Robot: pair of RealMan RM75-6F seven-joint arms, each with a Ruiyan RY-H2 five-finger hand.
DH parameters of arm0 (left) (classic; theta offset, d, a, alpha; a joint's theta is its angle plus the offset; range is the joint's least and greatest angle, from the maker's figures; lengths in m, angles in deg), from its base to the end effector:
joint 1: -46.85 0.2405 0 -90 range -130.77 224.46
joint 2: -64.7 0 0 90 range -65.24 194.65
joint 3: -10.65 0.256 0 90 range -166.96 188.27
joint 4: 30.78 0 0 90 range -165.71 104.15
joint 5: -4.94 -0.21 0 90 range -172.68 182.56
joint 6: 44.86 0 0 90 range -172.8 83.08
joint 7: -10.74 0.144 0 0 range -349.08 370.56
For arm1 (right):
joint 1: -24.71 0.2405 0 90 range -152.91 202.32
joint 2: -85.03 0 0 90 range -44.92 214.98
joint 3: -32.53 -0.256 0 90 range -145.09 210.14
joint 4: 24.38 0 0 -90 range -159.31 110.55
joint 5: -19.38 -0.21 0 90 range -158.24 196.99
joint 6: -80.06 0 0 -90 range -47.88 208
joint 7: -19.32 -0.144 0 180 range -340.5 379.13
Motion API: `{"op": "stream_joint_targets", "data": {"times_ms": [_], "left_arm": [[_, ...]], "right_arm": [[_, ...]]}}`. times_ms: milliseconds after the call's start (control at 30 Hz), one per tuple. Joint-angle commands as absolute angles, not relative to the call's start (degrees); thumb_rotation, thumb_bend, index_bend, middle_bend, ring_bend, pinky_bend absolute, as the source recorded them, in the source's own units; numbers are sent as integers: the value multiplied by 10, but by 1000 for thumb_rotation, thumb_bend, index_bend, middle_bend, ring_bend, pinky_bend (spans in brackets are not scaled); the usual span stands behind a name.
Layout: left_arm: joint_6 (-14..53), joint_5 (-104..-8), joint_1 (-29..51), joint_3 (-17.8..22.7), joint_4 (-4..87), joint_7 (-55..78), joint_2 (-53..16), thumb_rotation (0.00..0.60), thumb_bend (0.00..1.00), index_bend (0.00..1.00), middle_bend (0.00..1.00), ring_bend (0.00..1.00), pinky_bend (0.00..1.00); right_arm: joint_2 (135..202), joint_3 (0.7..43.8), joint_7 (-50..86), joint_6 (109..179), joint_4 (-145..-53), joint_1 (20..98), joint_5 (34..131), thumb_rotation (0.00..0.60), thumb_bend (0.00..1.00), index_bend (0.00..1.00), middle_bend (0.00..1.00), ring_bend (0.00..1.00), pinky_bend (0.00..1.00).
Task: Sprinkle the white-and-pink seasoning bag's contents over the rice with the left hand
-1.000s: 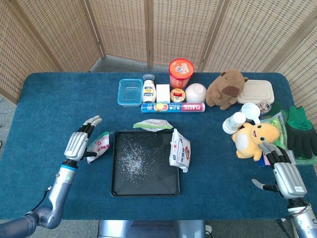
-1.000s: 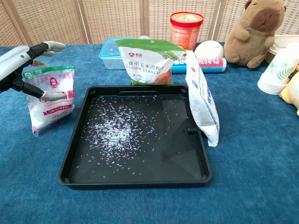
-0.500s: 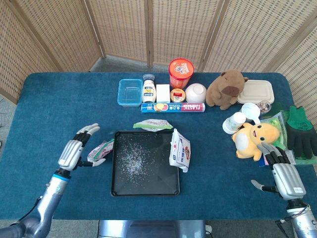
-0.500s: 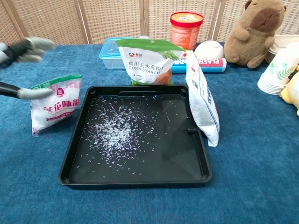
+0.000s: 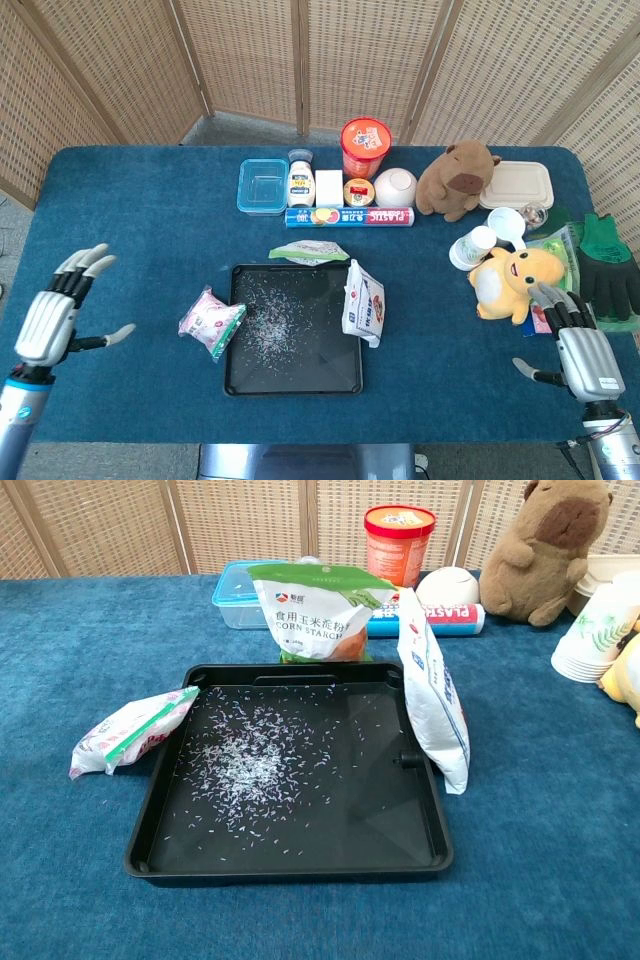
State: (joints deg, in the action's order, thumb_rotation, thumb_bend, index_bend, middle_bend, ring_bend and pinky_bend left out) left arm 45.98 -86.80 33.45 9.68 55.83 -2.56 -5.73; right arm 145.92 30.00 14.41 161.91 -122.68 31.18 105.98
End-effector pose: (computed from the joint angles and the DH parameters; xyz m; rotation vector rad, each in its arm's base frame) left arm -0.2746 0.2170 0.1354 -1.4465 -0.9155 -1.2945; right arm -0.2911 -0.1863 0.1583 1.4056 -1.0320 0.9958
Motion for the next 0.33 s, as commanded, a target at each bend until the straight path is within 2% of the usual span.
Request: {"op": "stream_joint_targets", "data": {"times_ms": [33, 133, 233, 333], "left_arm": [[481, -854, 361, 102, 567, -7, -38, 480, 0, 109, 0, 0, 89], [481, -836, 378, 105, 568, 29, -30, 496, 0, 108, 0, 0, 89], [478, -821, 388, 105, 579, 68, -26, 550, 0, 108, 0, 0, 86], [471, -803, 397, 105, 594, 103, -22, 570, 0, 108, 0, 0, 82]], "right_arm": [[1459, 299, 144, 1621, -1228, 311, 1060, 568, 0, 0, 15, 39, 2], [1459, 299, 145, 1623, -1228, 310, 1060, 569, 0, 0, 14, 39, 2], [1459, 298, 146, 1623, -1228, 310, 1059, 565, 0, 0, 14, 39, 2], [1460, 297, 148, 1624, -1227, 309, 1058, 565, 0, 0, 14, 39, 2]]}}
